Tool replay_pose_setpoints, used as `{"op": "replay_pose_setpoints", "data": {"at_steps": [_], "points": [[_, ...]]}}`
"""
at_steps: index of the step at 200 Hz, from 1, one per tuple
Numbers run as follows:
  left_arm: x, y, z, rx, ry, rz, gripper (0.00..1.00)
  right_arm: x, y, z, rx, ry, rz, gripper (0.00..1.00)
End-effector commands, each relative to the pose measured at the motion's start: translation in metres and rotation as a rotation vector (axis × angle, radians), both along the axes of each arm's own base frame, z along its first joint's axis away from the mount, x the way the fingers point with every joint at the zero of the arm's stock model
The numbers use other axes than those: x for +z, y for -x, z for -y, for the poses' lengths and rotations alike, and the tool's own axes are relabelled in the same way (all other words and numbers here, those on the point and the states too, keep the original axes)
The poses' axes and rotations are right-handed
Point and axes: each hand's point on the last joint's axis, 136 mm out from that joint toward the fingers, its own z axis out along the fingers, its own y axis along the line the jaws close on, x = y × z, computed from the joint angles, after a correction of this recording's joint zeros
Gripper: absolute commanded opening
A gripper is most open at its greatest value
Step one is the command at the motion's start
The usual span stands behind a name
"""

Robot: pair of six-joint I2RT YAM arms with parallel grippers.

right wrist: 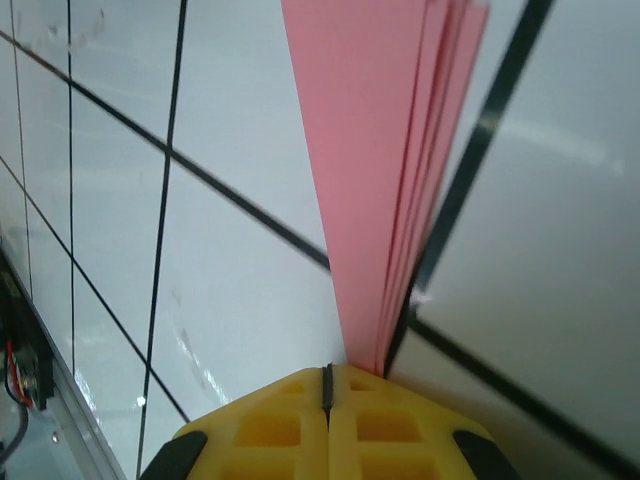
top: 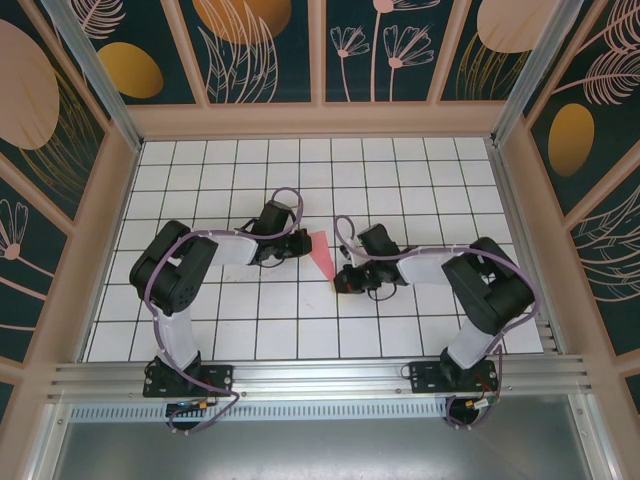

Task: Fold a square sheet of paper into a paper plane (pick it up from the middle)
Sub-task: Fold the wing for the fifth time at the center of the table, then turn over a paper plane at the center of the table.

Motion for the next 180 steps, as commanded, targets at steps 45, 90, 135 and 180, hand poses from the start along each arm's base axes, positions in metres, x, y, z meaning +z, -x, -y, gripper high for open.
{"op": "replay_pose_setpoints", "data": {"at_steps": [45, 90, 135, 180], "points": [[-0.003, -0.002, -0.011, 0.059, -0.072, -0.062, 0.18, 0.049, -0.045, 0.014, -0.144, 0.004, 0.175, 0.00], [0.051, -0.012, -0.010, 0.148, -0.061, -0.002, 0.37, 0.081, -0.121, 0.047, -0.410, 0.074, 0.373, 0.36], [0.053, 0.002, -0.028, 0.293, -0.266, -0.020, 0.55, 0.072, -0.142, 0.090, -0.582, 0.143, 0.421, 0.68], [0.038, 0.009, 0.000, 0.296, -0.448, -0.045, 0.59, 0.063, -0.136, 0.122, -0.649, 0.145, 0.401, 0.84]]}}
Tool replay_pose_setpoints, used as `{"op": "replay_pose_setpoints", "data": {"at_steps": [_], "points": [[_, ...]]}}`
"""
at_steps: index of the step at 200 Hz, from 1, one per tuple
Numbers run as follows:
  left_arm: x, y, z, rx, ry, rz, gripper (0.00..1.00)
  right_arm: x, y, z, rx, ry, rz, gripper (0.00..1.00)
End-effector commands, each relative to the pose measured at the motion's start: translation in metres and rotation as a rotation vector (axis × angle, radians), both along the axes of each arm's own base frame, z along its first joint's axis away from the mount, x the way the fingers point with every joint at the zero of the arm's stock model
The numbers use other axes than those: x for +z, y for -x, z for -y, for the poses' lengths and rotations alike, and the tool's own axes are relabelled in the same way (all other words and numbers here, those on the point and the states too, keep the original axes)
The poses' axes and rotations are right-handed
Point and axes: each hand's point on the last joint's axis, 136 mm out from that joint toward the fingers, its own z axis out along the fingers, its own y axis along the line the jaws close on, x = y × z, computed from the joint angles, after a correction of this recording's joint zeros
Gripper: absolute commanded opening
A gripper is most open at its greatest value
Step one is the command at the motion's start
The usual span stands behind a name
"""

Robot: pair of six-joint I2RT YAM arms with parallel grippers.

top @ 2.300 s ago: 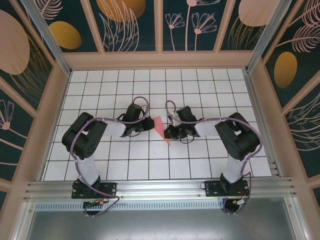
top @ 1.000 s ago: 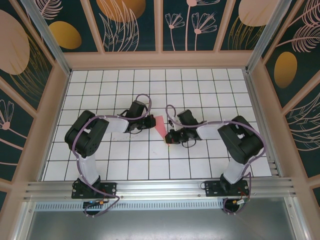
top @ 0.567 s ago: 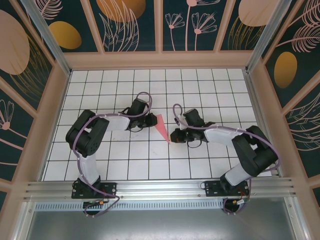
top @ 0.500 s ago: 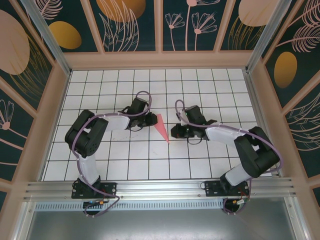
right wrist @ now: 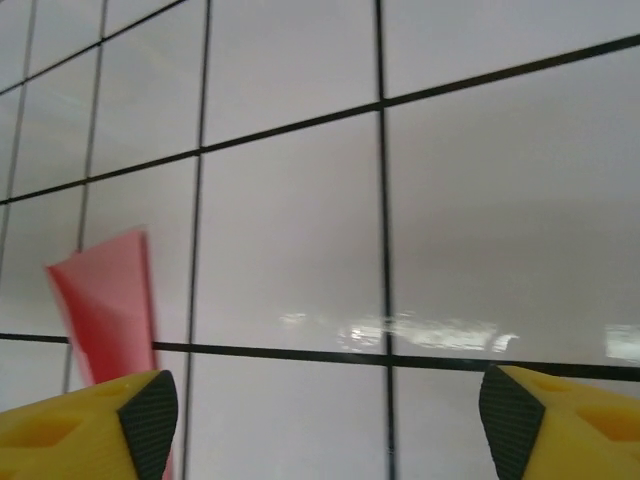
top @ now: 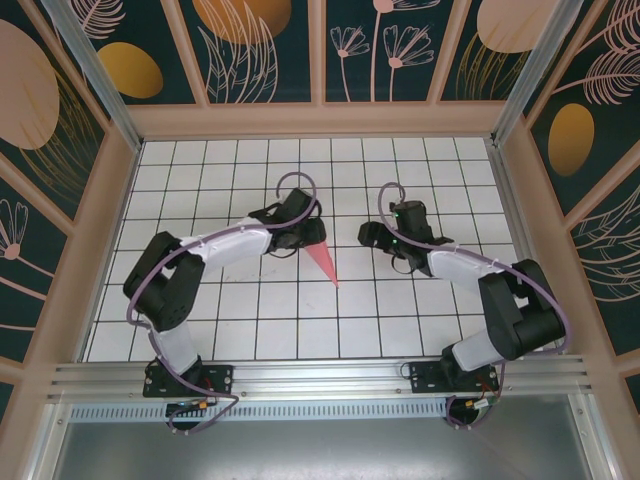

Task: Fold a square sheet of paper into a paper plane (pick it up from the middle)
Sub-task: Turn over a paper plane at the center of the table.

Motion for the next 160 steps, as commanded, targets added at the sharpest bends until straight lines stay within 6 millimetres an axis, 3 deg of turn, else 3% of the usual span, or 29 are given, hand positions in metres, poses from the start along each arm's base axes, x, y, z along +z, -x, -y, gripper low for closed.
{"op": "replay_pose_setpoints", "data": {"at_steps": [1, 47, 160], "points": [[-0.023, 0.008, -0.009, 0.061, -0.188, -0.062, 0.59, 0.010, -0.006, 0.014, -0.048, -0.007, 0.050, 0.85], [-0.038, 0.008, 0.001, 0.047, -0.353, -0.106, 0.57, 0.005, -0.006, 0.026, -0.080, -0.004, 0.031, 0.87], [-0.020, 0.021, -0.015, 0.096, -0.352, -0.093, 0.20, 0.000, -0.007, 0.030, -0.098, -0.018, 0.006, 0.87]]}}
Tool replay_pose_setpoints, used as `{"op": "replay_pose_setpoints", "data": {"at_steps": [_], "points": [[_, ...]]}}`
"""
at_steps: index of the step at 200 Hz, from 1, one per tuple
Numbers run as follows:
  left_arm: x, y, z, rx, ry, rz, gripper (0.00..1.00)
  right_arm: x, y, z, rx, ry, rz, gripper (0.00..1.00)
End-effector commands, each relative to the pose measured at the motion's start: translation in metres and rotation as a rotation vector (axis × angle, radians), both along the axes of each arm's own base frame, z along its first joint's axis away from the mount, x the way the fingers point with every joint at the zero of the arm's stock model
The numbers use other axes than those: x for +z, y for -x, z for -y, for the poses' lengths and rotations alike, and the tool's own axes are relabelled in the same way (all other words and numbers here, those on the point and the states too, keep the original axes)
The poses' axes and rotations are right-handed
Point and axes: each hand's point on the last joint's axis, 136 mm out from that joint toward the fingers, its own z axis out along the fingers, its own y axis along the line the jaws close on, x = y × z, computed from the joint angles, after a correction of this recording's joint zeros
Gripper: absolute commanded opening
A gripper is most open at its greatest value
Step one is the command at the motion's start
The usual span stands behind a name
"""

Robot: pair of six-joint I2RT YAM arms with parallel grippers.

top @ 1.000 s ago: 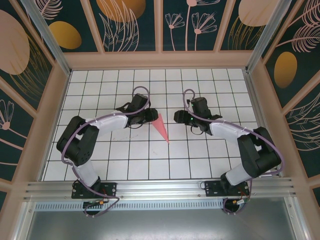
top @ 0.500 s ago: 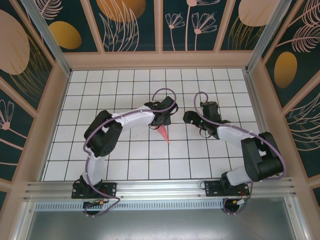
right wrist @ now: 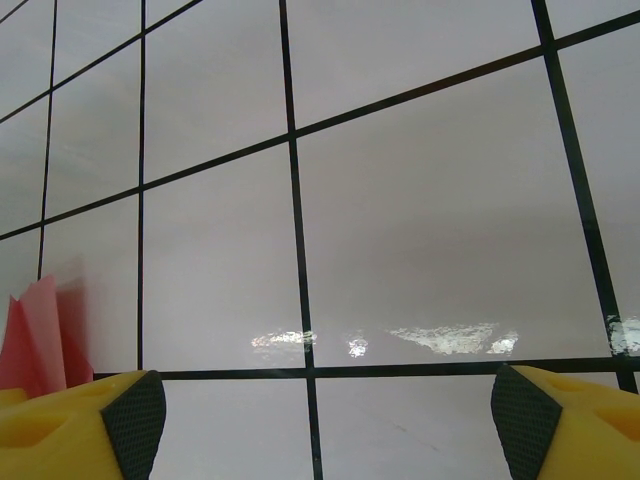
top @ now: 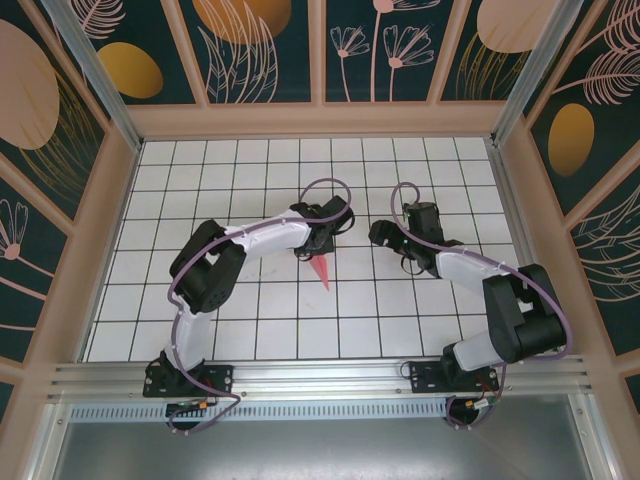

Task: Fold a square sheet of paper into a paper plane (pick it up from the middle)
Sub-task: Turn over a paper plane at the center of the table.

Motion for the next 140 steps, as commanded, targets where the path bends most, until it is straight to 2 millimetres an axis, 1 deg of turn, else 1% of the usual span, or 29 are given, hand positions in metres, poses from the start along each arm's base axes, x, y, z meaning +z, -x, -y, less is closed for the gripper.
{"op": "replay_pose_setpoints", "data": {"at_steps": [1, 22, 36, 53, 77, 109, 114, 117, 118, 121, 131, 140], "points": [[0.016, 0.006, -0.011, 0.026, -0.005, 0.025, 0.19, 0.002, -0.001, 0.003, -0.019, -0.013, 0.009, 0.87], [0.015, 0.008, -0.013, 0.029, -0.008, 0.026, 0.07, 0.001, -0.001, 0.003, -0.019, -0.014, 0.006, 0.87], [0.019, 0.007, -0.014, 0.031, -0.003, 0.040, 0.00, 0.000, -0.001, 0.003, -0.019, -0.014, 0.005, 0.87], [0.031, 0.003, -0.010, 0.027, 0.029, 0.072, 0.00, 0.001, -0.002, 0.002, -0.021, -0.020, 0.008, 0.87], [0.056, -0.003, 0.001, -0.009, 0.121, 0.145, 0.00, 0.005, -0.001, -0.002, -0.003, -0.057, 0.017, 0.82], [0.092, -0.006, 0.025, -0.101, 0.331, 0.269, 0.00, 0.024, 0.001, -0.008, 0.030, -0.109, 0.073, 0.80], [0.095, -0.006, 0.030, -0.118, 0.364, 0.283, 0.00, 0.028, 0.002, -0.010, 0.037, -0.116, 0.084, 0.80], [0.093, -0.005, 0.032, -0.128, 0.374, 0.284, 0.00, 0.030, 0.002, -0.010, 0.039, -0.120, 0.090, 0.80], [0.099, -0.005, 0.032, -0.131, 0.387, 0.295, 0.00, 0.031, 0.002, -0.010, 0.039, -0.121, 0.092, 0.80], [0.105, -0.004, 0.034, -0.141, 0.410, 0.311, 0.00, 0.033, 0.002, -0.011, 0.043, -0.126, 0.097, 0.80], [0.112, -0.004, 0.039, -0.163, 0.452, 0.337, 0.00, 0.040, 0.004, -0.015, 0.056, -0.158, 0.111, 0.79], [0.113, -0.002, 0.042, -0.183, 0.483, 0.352, 0.00, 0.046, 0.006, -0.022, 0.083, -0.195, 0.116, 0.78]]}}
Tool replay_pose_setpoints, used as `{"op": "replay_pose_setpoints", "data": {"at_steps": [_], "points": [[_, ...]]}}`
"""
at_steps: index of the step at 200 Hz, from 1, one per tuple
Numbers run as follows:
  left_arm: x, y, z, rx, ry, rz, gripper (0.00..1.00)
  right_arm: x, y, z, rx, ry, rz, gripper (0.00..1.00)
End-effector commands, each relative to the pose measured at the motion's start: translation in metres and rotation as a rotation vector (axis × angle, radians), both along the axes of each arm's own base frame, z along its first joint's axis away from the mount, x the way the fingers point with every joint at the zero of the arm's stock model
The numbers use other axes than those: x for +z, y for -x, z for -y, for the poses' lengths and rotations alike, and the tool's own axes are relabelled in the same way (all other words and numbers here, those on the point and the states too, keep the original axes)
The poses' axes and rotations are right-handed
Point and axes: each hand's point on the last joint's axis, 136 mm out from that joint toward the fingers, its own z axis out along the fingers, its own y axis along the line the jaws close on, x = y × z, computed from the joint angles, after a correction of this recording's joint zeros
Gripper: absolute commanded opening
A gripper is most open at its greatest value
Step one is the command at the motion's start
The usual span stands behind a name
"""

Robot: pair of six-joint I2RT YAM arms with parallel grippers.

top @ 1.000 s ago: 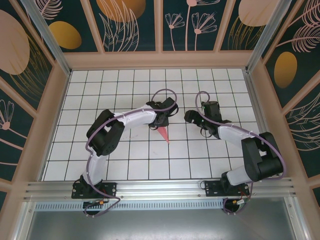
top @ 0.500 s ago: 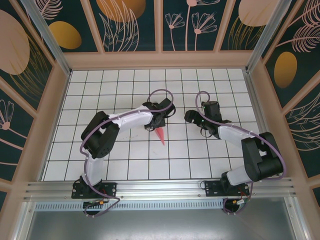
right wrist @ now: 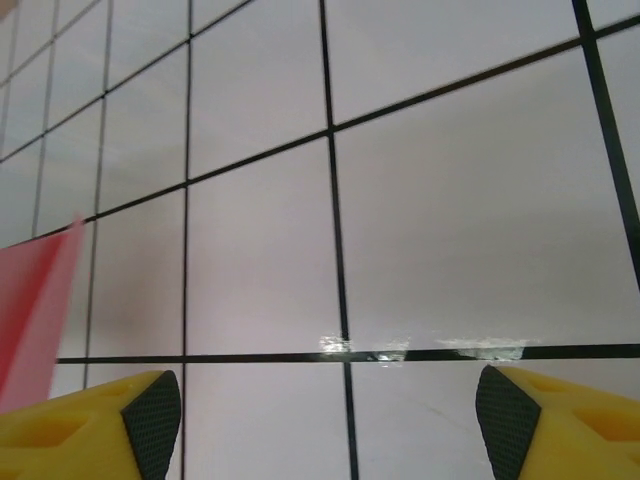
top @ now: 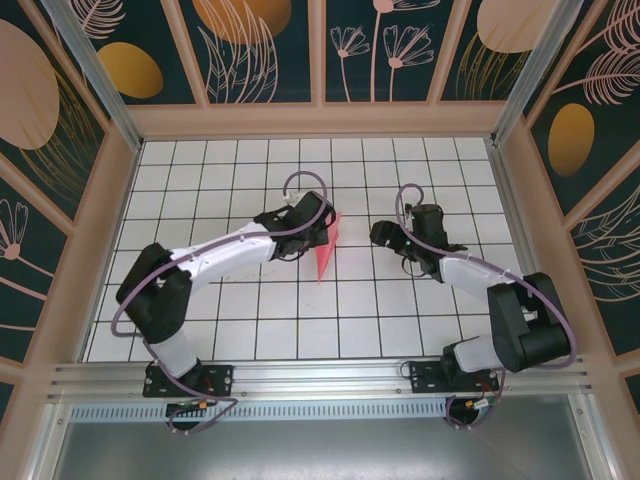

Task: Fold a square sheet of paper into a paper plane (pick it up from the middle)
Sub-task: Turn over a paper plane at the center of the table, then move the paper plane to the center of the table.

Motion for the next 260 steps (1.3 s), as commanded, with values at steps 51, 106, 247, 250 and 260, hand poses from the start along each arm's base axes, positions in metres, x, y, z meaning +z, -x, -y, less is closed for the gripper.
{"op": "replay_pose_setpoints", "data": {"at_steps": [51, 106, 247, 250, 260], "points": [[0.008, 0.000, 0.050, -0.162, 0.351, 0.113, 0.00, 0.034, 0.020, -0.039, 0.092, -0.204, 0.023, 0.69], [-0.028, 0.002, 0.055, -0.194, 0.456, 0.045, 0.00, 0.030, 0.040, -0.062, 0.130, -0.225, -0.011, 0.46], [-0.084, 0.015, 0.009, -0.027, 0.486, -0.045, 0.00, 0.012, 0.045, -0.123, 0.271, -0.190, -0.092, 0.34], [-0.084, 0.016, 0.010, -0.027, 0.487, -0.046, 0.00, 0.011, 0.045, -0.124, 0.275, -0.189, -0.094, 0.34], [-0.085, 0.016, 0.009, -0.027, 0.484, -0.047, 0.00, 0.010, 0.046, -0.128, 0.287, -0.183, -0.097, 0.34]]}}
